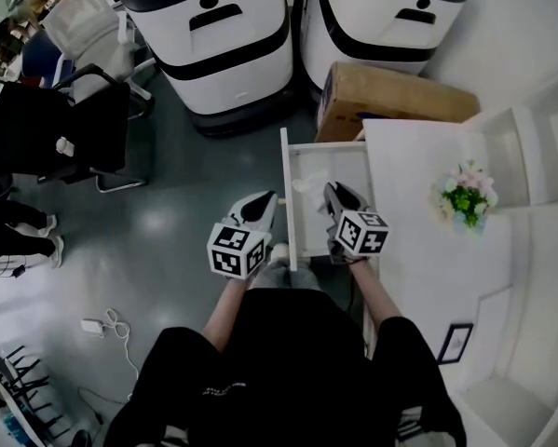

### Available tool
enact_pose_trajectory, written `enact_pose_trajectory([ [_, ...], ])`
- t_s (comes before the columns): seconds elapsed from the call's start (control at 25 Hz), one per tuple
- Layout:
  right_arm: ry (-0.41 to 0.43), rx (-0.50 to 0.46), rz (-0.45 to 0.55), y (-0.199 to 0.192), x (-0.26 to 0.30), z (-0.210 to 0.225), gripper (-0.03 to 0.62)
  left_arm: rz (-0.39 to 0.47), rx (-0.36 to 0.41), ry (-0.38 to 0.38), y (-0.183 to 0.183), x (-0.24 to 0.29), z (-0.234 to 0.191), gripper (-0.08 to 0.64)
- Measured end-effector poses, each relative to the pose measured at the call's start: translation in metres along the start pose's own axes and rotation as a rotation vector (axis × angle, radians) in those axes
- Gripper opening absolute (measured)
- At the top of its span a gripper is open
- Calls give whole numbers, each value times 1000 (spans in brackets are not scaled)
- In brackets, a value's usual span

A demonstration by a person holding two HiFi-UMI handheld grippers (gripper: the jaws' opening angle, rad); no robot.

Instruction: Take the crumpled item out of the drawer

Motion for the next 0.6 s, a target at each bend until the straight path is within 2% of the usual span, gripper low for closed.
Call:
enact_pose_trajectory([
  [0.36, 104, -59, 101, 33, -42, -43, 61, 69, 36, -1, 27, -24, -2, -3],
  [0.6, 165, -103, 170, 54, -72, -66, 61, 146, 55, 13, 53, -41, 1, -2],
])
Point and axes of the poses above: the fingertips, and each gripper's own axes: x forward along the fingers, z to its right, y out of its top, the point moved 3 cm from there along -x, backward along the fingers, and after that the axes turned 14 degrees about x, right-handed, at the moved point
